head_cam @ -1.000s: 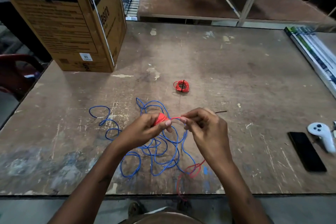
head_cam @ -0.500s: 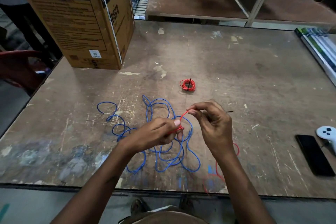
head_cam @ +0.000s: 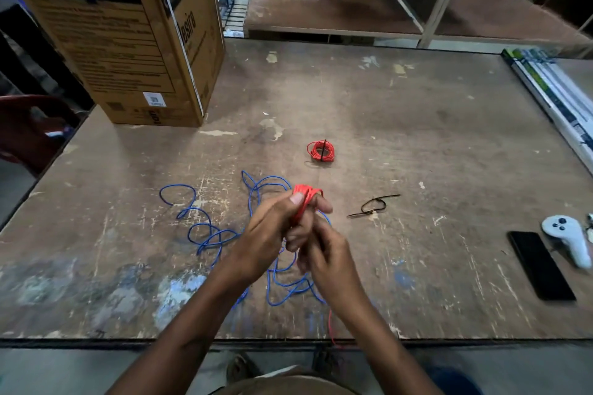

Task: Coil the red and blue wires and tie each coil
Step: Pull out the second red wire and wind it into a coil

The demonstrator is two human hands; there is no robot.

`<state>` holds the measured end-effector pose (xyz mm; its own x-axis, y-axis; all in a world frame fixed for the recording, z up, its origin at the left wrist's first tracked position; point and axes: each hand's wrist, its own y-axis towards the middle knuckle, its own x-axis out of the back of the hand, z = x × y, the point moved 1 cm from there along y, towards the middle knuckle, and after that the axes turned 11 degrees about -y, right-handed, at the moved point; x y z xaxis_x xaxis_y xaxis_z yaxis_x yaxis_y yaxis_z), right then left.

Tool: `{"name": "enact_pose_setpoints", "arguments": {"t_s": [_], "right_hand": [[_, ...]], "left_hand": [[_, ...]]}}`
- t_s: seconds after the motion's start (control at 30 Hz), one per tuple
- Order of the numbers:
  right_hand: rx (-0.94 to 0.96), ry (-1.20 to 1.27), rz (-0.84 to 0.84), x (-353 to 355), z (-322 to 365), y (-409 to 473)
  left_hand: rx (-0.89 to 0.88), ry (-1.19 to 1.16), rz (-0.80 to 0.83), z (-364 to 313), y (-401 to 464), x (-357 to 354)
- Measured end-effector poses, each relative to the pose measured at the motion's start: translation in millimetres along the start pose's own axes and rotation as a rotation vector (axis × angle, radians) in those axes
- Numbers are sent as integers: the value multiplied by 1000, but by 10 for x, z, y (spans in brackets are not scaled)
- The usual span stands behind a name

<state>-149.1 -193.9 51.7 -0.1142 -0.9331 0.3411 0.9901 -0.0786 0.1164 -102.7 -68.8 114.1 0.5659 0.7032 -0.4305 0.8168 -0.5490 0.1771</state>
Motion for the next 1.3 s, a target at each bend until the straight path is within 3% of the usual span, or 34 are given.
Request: {"name": "enact_pose_setpoints", "arguments": {"t_s": [0.2, 0.37, 0.5, 0.63, 0.93, 1.1, 1.2, 1.3], "right_hand": [[-140, 100, 148, -47, 294, -191], [-323, 95, 332, 59, 330, -93], [-312, 105, 465, 186, 354, -122], [-290, 97, 459, 472, 390, -81], [-122, 1, 130, 541, 387, 203], [-178, 263, 146, 415, 241, 188], [-279, 560, 227, 339, 121, 149], [-400, 803, 259, 261, 64, 116]], "left_hand": [[-121, 179, -240, 16, 102, 52], [-200, 708, -211, 234, 143, 198], [-195, 1005, -149, 260, 211, 482], [-183, 1163, -65, 289, 114, 595], [32, 601, -18, 176, -317, 270], [132, 217, -19, 19, -281, 174], [203, -31, 42, -52, -208, 181], [223, -95, 113, -83, -146, 203]]}}
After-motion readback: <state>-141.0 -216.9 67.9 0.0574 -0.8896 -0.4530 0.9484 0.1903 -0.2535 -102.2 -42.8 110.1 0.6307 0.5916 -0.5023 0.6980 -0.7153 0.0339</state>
